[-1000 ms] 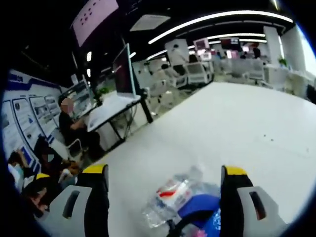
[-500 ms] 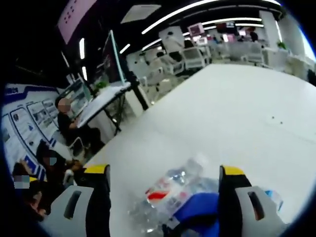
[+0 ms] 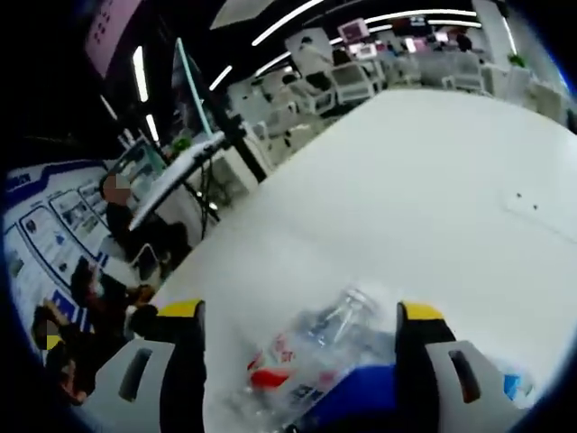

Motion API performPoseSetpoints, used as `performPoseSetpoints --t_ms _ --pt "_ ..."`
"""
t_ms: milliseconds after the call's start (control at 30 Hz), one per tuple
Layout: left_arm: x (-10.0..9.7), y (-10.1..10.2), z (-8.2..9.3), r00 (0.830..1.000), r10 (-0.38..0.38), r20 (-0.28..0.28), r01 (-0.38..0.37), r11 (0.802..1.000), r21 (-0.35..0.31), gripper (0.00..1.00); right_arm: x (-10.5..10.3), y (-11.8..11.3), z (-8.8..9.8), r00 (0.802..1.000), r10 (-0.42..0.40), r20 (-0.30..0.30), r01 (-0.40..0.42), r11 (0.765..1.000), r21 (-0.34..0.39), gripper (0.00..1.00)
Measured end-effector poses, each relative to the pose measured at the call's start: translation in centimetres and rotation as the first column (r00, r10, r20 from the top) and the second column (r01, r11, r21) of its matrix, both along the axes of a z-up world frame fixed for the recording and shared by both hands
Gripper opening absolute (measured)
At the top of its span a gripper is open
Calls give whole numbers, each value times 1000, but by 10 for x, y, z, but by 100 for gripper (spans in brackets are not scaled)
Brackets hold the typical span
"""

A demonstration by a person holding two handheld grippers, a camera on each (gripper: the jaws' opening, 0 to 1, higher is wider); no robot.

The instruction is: Arrange the tabletop items into an orderly group along one side of the table until the central work area is clear of visible clutter.

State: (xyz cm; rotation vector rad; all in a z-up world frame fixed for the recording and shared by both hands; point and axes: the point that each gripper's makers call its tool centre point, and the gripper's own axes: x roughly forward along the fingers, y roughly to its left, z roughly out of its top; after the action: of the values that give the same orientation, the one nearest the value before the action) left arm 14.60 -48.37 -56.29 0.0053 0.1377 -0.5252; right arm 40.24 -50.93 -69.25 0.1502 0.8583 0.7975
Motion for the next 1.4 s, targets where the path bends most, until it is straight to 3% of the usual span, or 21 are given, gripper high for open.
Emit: performPoseSetpoints --t_ms 300,667,900,1167,1400 --pt "1 0 -2 1000 6 -6 -6 1000 6 100 4 3 -12 997 -33 -73 36 999 37 82" --pt "5 2 -2 1000 20 -17 -21 1000 -15 100 11 6 -22 985 -34 -172 50 994 93 69" --pt "5 0 -3 1000 15 -22 -15 1000 -8 100 4 2 -17 981 -32 -193 49 995 87 57" --pt "6 2 -1 999 30 -23 -31 999 -24 100 13 -5 -24 974 -60 -220 76 995 63 40" --pt "6 2 0 999 31 -24 -31 999 -22 100 20 -5 -29 962 -99 -253 121 990 72 35"
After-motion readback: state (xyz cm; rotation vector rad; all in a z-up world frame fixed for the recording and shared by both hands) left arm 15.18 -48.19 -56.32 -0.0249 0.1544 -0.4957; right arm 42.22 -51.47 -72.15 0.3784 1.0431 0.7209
